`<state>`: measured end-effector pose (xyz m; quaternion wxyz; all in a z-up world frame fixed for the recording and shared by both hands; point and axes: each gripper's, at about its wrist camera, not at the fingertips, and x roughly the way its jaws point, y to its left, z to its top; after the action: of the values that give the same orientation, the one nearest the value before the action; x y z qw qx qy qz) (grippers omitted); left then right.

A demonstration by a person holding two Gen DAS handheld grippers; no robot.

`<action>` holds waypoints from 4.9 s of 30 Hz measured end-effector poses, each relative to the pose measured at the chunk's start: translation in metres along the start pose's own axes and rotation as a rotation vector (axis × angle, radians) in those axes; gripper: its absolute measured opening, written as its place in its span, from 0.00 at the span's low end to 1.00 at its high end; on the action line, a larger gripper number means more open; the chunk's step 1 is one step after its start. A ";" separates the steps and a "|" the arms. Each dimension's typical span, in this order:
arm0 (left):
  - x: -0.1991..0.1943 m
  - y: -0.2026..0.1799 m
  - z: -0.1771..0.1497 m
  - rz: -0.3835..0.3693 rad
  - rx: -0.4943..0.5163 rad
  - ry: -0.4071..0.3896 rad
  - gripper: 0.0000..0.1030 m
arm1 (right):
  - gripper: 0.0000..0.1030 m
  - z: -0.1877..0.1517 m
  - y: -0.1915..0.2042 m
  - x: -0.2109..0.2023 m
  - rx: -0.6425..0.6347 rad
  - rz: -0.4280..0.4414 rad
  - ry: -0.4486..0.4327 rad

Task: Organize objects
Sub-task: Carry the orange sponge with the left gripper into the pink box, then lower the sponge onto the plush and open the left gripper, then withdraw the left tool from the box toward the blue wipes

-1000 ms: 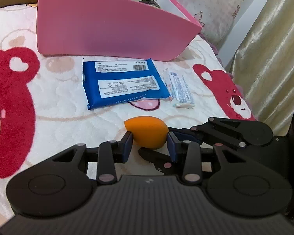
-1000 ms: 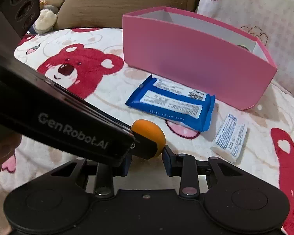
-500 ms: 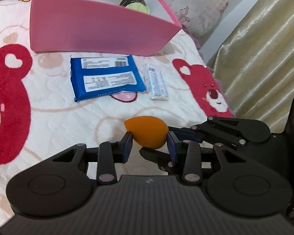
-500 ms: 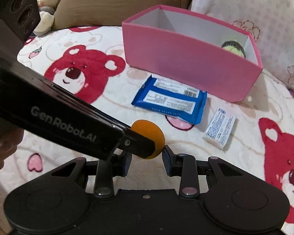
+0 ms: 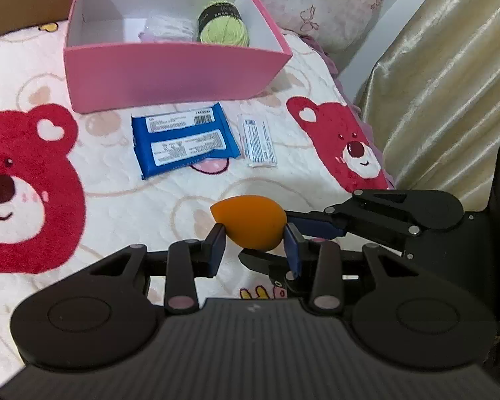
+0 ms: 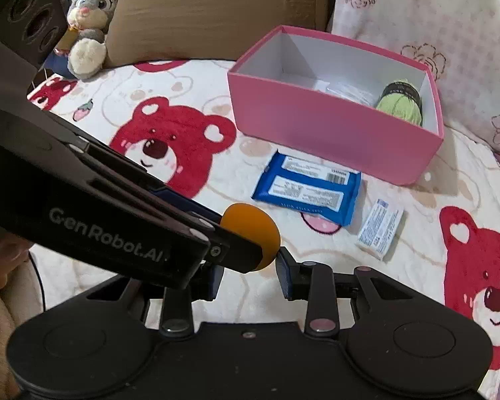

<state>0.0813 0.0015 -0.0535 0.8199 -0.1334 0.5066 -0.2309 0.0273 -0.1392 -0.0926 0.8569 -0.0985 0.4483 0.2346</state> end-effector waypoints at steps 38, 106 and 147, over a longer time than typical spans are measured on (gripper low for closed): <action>-0.006 0.015 0.174 0.089 -0.068 -0.210 0.40 | 0.39 0.172 -0.065 0.004 -0.189 -0.029 -0.151; -0.019 0.039 0.131 0.223 -0.094 -0.165 0.55 | 0.63 0.121 -0.125 -0.022 0.043 -0.048 -0.228; -0.055 0.001 0.013 0.180 -0.062 0.000 0.83 | 0.91 0.028 -0.049 -0.071 -0.004 -0.014 -0.033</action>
<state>0.0720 0.0299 -0.0058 0.8329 -0.1128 0.5233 -0.1405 0.0371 -0.1933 -0.0205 0.8655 -0.0998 0.4331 0.2310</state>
